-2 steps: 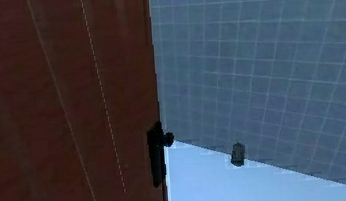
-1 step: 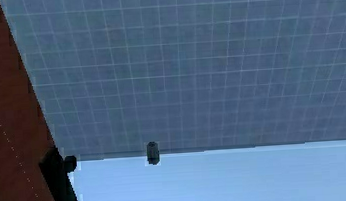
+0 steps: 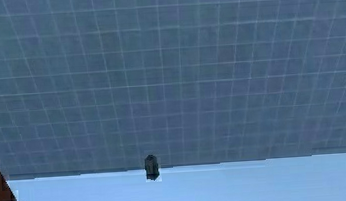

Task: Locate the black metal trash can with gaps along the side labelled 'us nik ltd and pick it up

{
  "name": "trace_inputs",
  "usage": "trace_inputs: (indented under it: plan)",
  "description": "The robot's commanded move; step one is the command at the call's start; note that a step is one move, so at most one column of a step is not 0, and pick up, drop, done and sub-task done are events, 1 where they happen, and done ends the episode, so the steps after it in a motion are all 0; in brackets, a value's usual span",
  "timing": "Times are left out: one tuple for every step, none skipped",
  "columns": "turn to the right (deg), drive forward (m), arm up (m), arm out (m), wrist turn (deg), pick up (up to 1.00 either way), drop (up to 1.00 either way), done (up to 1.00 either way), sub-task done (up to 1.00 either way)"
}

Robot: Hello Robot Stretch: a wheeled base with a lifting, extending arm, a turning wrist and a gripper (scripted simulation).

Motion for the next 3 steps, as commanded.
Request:
trace_inputs:
  plan:
    - [45.0,0.0,0.0,0.0,0.0,0.0,0.0,0.0,0.0]
    - [21.0,0.0,0.0,0.0,0.0,0.0,0.0,0.0,0.0]
    - [0.0,0.25,0.0,0.0,0.0,0.0,0.0,0.0,0.0]
